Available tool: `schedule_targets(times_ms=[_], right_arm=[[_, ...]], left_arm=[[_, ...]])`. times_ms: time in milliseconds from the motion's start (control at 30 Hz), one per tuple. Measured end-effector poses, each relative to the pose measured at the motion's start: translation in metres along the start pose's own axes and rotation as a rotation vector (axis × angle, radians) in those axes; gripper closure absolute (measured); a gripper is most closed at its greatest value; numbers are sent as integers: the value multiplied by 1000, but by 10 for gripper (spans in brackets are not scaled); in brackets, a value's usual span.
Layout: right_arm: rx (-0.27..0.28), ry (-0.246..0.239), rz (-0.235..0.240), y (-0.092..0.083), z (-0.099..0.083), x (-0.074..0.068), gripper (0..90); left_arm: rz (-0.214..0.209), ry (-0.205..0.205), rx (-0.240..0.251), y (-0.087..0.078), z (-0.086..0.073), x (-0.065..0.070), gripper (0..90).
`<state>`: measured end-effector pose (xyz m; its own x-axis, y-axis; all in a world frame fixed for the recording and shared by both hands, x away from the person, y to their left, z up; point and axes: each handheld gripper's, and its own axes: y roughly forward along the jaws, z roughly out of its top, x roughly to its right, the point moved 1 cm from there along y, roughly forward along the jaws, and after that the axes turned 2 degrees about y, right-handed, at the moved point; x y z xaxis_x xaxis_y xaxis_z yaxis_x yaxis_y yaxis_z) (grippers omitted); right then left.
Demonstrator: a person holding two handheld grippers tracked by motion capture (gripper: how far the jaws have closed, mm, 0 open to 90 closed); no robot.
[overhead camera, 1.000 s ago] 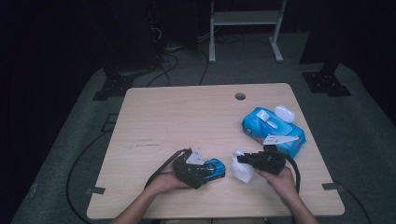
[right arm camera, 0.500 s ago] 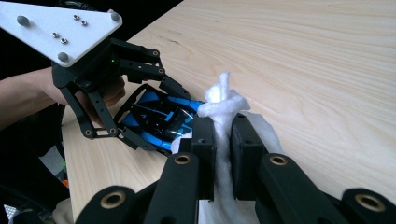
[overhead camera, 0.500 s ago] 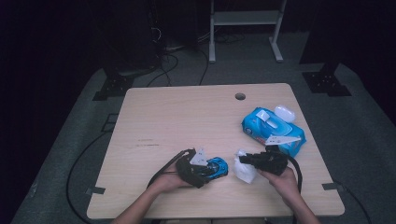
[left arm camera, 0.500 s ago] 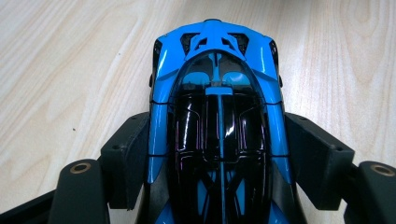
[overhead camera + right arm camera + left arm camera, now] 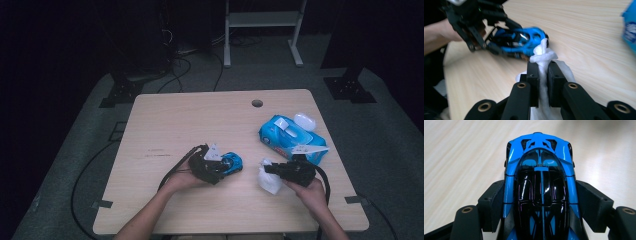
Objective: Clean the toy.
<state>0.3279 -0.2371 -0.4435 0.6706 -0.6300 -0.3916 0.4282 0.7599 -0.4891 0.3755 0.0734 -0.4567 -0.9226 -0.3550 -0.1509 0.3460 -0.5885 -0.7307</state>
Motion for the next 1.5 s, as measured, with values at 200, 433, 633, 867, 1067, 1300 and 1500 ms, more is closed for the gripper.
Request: schedule_targets(times_ms=[200,433,633,867,1067,1300,1500], right_arm=[[-43,-13,-70,-3,-7,11,806],[-131,-50,-148,3,-14,18,683],[-95,-59,-187,-3,-11,21,522],[-60,-49,-196,-11,-10,24,503],[-46,-47,-191,-14,-11,22,495],[-26,-47,-183,-18,-10,19,481],[-10,-51,-181,-22,-11,17,471]], left_arm=[[16,-39,-17,10,-3,-15,279],[-10,-70,-28,17,-8,-18,272],[17,-91,22,8,-3,-21,189],[34,-113,57,-3,-4,-23,171],[37,-111,78,-14,-4,-22,167],[40,-116,111,-28,-8,-18,163],[47,-119,126,-37,-15,-14,162]])
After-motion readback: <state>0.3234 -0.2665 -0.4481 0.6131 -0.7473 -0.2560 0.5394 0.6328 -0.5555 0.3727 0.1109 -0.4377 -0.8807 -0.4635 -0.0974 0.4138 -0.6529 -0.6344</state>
